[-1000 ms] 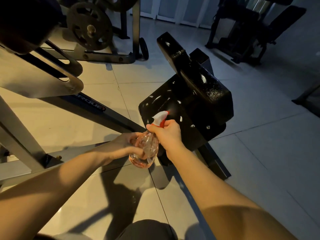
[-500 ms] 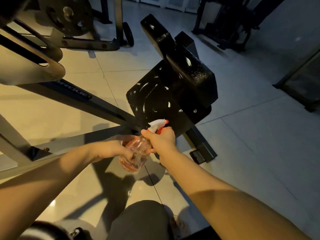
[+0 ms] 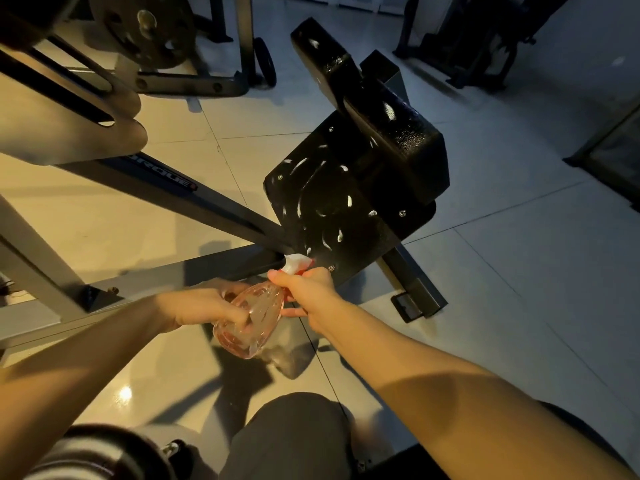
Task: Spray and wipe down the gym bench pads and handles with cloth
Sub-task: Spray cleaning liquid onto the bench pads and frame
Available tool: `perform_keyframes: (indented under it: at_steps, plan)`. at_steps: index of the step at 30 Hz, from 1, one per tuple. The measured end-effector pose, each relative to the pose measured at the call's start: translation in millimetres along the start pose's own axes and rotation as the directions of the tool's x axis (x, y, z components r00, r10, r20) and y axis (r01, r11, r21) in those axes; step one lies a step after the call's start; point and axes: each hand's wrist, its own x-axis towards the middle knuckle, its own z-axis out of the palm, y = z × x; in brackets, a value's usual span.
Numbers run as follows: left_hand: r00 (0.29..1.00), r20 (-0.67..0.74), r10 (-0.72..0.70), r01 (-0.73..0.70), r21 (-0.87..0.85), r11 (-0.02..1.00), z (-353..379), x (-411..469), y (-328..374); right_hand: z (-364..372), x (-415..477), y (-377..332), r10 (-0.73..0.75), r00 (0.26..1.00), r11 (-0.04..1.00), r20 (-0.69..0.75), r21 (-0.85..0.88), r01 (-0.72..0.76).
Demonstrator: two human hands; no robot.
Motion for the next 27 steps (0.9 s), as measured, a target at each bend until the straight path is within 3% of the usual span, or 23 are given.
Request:
perform_keyframes:
  at_steps: [11,16,19,24,27]
  plan:
    - [0.998,-0.059,-0.037,0.038,0.023,0.999,-2,0,2,6,7,-6,-0.012,1.000,1.000,-0.001,-0.027,0.012]
    - [0.985,-0.158,-0.061,0.062,-0.003,0.998,-5,1,21,8,13,-29,-0.154,0.988,0.980,-0.012,-0.133,0.151]
    - [0.972,-0.208,-0.108,0.098,-0.054,0.994,-4,-10,50,4,-1,-50,-0.245,0.969,0.953,0.022,-0.180,0.245]
    - [0.959,-0.179,-0.219,0.184,-0.192,0.964,3,-55,131,-21,-67,-105,-0.273,0.958,0.930,0.084,-0.231,0.286]
    - [0.941,-0.238,-0.241,0.182,-0.244,0.953,12,-88,192,-41,-120,-147,-0.284,0.956,0.926,0.069,-0.240,0.292]
